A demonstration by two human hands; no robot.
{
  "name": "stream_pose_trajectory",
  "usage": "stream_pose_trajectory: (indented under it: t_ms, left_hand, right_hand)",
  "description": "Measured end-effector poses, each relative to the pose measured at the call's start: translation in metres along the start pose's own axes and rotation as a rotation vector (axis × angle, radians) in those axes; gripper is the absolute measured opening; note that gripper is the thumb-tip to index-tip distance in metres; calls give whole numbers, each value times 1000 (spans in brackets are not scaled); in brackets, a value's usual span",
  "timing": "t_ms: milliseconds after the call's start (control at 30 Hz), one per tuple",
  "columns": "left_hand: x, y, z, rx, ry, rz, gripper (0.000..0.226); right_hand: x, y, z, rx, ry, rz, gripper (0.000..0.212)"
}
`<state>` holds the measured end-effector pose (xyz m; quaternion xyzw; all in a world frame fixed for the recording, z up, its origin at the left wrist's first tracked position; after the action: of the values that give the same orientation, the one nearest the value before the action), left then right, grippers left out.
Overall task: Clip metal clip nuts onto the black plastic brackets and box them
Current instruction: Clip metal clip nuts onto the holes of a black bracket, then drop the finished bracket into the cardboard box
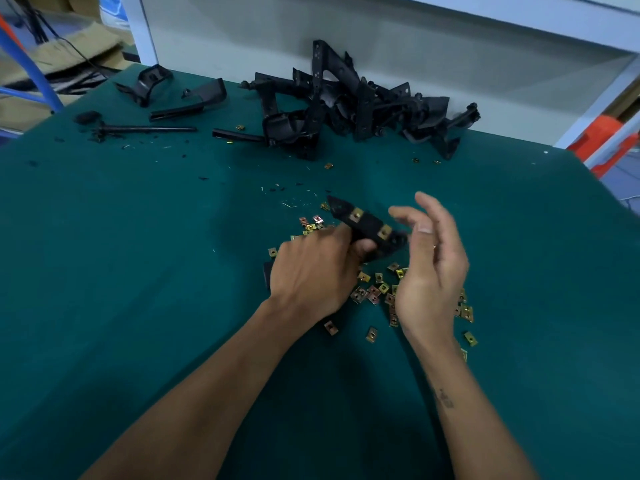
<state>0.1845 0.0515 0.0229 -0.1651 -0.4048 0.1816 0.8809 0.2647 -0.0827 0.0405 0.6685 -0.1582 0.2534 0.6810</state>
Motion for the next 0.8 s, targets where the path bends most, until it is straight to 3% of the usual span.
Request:
stream_pose_trajectory:
  t_ms: [100,233,300,367,467,567,633,800]
  left_hand:
    - [8,10,19,-93,-140,110,42]
    - [19,27,35,-406,-299,298,30]
    - [19,26,33,-542,-323,369,37]
    - [18,19,26,-651,-303,394,37]
    - [17,15,11,-760,-194,404,25]
    - [6,-7,-40,-847,203,445,16]
    - [-10,-51,-58,-849,411,329,21]
    - [-57,-200,-62,-937,690,34,41]
  right_hand:
    - [-4,-2,-5,-80,3,23,23]
    - [-23,9,-36,-164,333,146,14]
    - [-33,5,-52,-195,492,56,20]
    - [-38,1,-58,-156,537,-57,21]
    - [-37,5,-47,-126,443,-146,10]
    - [-36,-7,-10,78,268,-448,7]
    - [-38,-17,31,234,71,-555,15]
    - [-66,-19,167,369,-329,-564,23]
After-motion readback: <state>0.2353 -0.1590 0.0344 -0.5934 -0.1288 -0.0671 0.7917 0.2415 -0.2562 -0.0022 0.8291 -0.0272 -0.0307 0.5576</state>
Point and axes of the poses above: each hand's wrist, its own x-axis towards the middle knuckle, its own z-axis out of the back of the hand, y = z × x, the point moved 8 cm from there along x, towards the middle knuckle, and after that the axes turned 9 degrees about -y, right-handed, at the moved point
